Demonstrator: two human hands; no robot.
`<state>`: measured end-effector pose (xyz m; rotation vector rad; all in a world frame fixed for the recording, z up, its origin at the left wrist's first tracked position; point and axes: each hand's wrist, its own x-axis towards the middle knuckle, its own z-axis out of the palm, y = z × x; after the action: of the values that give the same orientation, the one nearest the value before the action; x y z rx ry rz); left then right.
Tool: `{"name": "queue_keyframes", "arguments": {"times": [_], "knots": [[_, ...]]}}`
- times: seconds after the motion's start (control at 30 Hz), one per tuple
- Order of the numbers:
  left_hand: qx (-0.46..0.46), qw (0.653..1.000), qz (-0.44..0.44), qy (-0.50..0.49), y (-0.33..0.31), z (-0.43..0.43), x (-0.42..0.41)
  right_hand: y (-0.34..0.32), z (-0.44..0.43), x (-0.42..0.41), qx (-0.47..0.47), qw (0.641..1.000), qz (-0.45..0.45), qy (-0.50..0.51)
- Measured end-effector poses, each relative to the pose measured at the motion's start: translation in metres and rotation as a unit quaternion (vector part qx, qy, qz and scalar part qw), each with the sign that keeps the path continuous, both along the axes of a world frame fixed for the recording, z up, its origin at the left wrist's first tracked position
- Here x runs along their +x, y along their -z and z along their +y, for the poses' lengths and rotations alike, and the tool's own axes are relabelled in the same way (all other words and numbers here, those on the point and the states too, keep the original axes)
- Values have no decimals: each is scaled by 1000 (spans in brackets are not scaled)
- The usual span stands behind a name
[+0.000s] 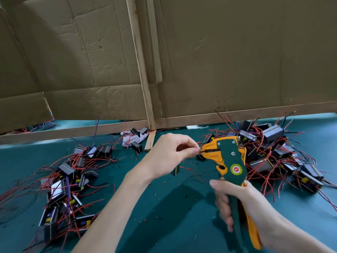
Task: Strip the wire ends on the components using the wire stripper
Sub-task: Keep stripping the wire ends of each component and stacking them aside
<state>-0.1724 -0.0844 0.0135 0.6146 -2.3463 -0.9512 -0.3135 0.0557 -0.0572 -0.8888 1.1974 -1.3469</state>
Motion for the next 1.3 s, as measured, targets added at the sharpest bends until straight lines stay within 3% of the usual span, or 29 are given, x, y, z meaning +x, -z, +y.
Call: {"name": "queue_keyframes", "arguments": {"times": [0.07, 0.17, 0.23, 0.4, 0.5, 0.6, 0.83, 0.97, 1.07, 1.13, 1.23, 1.3], "knots": [[-11, 1000, -23, -16, 5, 0, -4, 4, 0, 3, -6, 999, -35, -13], [-27, 998, -27, -44, 7, -4, -4, 0, -4, 1, -48, 980, -154, -117], [-74, 993, -20, -91, 3, -9, -3, 2, -9, -4, -72, 975, -168, -125], [-169, 953, 142, -208, -31, -16, -25, 8, -15, -13, -33, 978, -178, -106], [-145, 950, 220, -167, -55, -11, -69, 10, -18, -14, 23, 971, -218, -93], [-107, 963, 229, -97, -61, 4, -114, 9, -19, -15, 57, 966, -242, -72], [16, 997, 32, 64, -23, 37, -129, 8, -21, -19, 60, 961, -266, -47], [55, 991, 52, 107, -33, 29, -82, 12, -22, -20, 57, 961, -267, -43], [59, 997, 54, -4, -42, -13, -29, 12, -23, -20, 57, 963, -262, -41], [20, 988, -24, -151, -41, -57, 11, 12, -23, -21, 58, 963, -260, -41], [-33, 900, -218, -376, -18, -123, 72, 10, -22, -21, 59, 962, -262, -39], [-46, 845, -326, -422, 4, -149, 103, 9, -22, -20, 61, 962, -265, -38]]}}
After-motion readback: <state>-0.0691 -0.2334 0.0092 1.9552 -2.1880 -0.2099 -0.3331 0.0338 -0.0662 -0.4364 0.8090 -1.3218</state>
